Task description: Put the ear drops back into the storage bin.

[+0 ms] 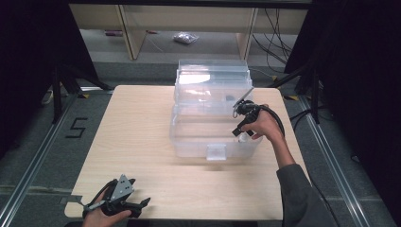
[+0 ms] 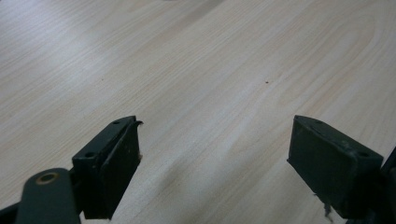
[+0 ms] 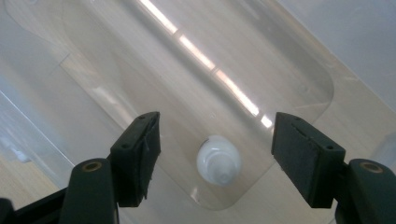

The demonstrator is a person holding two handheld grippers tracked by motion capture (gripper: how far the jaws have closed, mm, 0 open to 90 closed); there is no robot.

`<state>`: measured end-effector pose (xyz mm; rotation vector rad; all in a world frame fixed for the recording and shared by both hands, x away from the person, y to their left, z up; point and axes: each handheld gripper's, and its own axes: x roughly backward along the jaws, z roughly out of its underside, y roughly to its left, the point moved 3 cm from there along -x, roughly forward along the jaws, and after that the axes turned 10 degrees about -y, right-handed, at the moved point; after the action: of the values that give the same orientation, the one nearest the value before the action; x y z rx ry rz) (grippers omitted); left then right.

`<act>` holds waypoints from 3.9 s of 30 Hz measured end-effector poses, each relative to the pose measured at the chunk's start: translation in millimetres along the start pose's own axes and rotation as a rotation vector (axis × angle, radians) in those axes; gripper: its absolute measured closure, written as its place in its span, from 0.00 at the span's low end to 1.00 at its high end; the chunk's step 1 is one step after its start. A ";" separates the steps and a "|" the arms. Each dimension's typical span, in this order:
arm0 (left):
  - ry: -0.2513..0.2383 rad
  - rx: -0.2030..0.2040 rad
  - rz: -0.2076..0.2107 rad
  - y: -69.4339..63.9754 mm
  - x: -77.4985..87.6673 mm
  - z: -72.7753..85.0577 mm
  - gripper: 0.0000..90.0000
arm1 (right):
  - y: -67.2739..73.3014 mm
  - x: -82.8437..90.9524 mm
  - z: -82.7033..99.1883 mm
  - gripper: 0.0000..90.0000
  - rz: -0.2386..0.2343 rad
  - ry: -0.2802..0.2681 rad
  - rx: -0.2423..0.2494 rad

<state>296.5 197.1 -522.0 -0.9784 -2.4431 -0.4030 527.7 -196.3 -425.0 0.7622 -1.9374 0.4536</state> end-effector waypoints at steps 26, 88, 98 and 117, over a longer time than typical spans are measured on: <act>-0.002 0.002 -0.001 0.2 0.8 -0.1 0.18 | 9.9 12.3 0.3 0.30 -0.005 -0.062 -0.012; 0.002 -0.002 -0.002 -0.1 0.0 0.0 0.18 | 53.0 61.4 36.8 0.29 -0.062 -0.277 0.060; 0.002 -0.001 -0.004 -0.2 0.2 0.0 0.18 | 59.5 64.0 49.1 0.28 -0.061 -0.298 0.058; 0.003 0.000 -0.008 0.1 0.2 0.3 0.18 | 78.3 57.9 69.7 0.26 -0.132 -0.374 0.069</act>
<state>296.4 197.4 -522.1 -0.9674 -2.4451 -0.4065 409.6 -198.9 -405.3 1.0739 -2.2054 0.3140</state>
